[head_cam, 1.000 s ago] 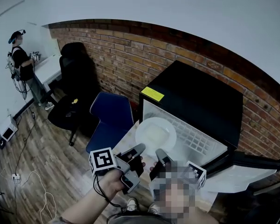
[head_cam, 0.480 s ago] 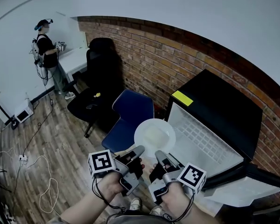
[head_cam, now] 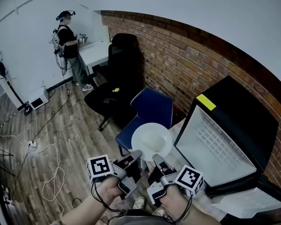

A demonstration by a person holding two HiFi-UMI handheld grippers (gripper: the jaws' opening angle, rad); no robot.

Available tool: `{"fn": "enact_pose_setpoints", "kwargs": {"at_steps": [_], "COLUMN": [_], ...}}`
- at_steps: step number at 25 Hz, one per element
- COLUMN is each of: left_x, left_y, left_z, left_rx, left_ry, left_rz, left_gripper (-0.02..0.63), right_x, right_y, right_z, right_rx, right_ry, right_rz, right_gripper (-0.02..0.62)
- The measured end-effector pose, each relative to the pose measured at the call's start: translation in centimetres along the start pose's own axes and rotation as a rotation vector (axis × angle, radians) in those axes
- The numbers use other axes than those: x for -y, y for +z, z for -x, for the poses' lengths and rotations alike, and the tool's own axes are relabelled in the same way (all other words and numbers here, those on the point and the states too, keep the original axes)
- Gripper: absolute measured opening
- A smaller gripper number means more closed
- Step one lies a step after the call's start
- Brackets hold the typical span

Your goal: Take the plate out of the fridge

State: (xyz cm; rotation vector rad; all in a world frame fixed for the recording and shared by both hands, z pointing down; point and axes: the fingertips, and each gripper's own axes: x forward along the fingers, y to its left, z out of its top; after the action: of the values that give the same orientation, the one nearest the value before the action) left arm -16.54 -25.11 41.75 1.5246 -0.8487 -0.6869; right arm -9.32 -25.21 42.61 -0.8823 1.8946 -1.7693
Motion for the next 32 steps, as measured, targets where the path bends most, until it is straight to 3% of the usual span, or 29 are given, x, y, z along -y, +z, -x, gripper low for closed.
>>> {"fn": "enact_pose_setpoints", "kwargs": {"at_steps": [13, 32], "left_x": [-4.9, -4.3], "left_y": [0.5, -1.1], "left_z": [4.8, 3.5], "left_rx": [0.088, 0.06], "left_ry": [0.058, 0.044], "left_rz": [0.057, 0.048], "left_gripper": [0.028, 0.028], "right_x": [3.5, 3.5], "right_y": [-5.0, -3.5], "right_z": [-1.4, 0.4], "right_rx": [-0.127, -0.101], "right_ry": [-0.045, -0.033], "right_rz": [-0.01, -0.033], "right_gripper": [0.034, 0.034]}}
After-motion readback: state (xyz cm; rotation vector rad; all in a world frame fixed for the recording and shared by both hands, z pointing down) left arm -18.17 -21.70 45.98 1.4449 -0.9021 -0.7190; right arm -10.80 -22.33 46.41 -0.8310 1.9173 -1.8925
